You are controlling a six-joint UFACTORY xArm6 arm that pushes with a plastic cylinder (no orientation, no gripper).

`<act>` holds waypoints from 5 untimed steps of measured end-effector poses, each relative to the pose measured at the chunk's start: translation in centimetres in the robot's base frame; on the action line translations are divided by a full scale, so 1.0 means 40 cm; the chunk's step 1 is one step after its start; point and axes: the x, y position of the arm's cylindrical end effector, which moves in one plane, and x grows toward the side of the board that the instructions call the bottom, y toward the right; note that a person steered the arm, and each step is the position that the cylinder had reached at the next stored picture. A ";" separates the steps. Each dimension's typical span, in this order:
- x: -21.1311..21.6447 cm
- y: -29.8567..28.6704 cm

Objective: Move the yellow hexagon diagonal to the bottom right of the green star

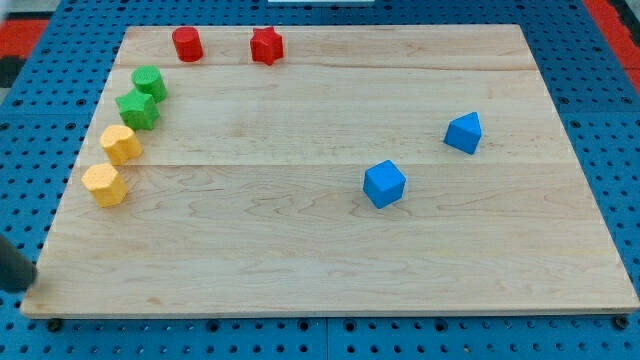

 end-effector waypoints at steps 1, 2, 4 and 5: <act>-0.075 -0.002; -0.175 0.001; -0.220 0.235; -0.258 0.311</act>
